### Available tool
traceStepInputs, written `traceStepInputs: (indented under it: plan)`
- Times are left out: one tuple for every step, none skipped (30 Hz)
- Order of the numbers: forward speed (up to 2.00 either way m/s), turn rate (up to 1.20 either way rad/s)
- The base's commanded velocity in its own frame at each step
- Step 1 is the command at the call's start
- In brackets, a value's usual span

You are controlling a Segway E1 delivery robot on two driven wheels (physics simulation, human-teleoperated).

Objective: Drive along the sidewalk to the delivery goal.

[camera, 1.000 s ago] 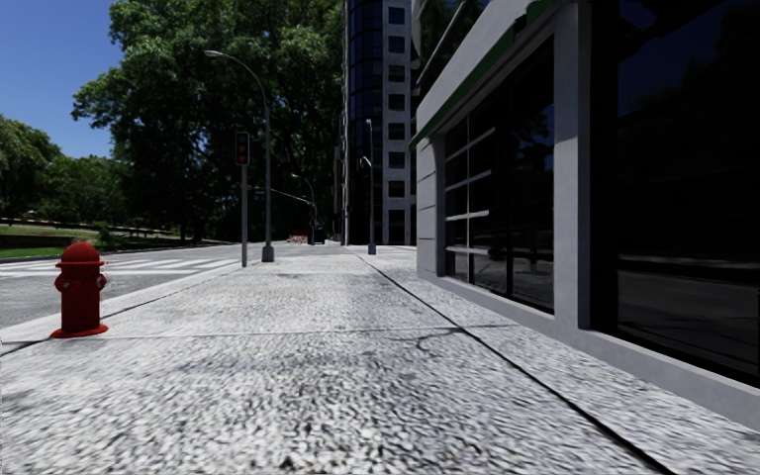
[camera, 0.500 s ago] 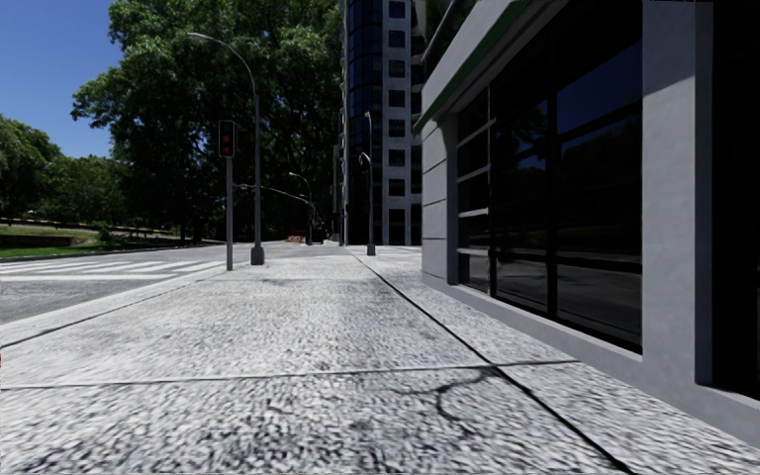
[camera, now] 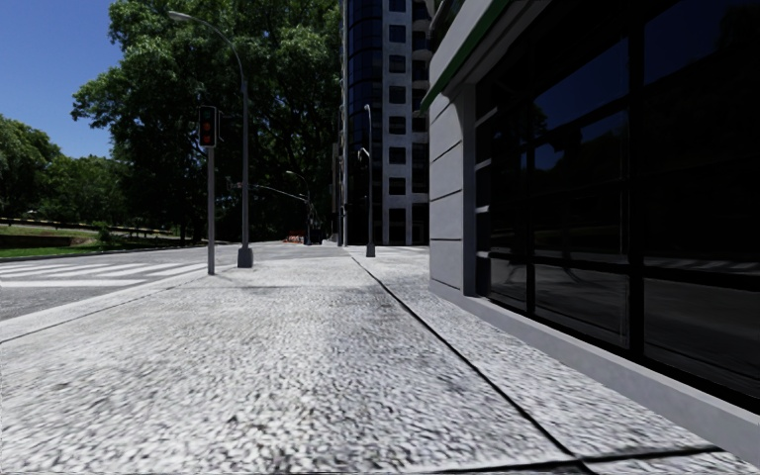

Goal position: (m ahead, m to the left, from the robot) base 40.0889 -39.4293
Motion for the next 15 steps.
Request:
traceStepInputs:
  plan:
    - [2.0,0.0]
    - [2.0,0.0]
    - [2.0,0.0]
    - [2.0,0.0]
    - [2.0,0.0]
    - [2.0,0.0]
    - [2.0,0.0]
    - [2.0,0.0]
    - [2.0,0.0]
    - [2.0,0.0]
    - [2.0,0.0]
    - [2.0,0.0]
    - [2.0,0.0]
    - [2.0,0.0]
    - [2.0,0.0]
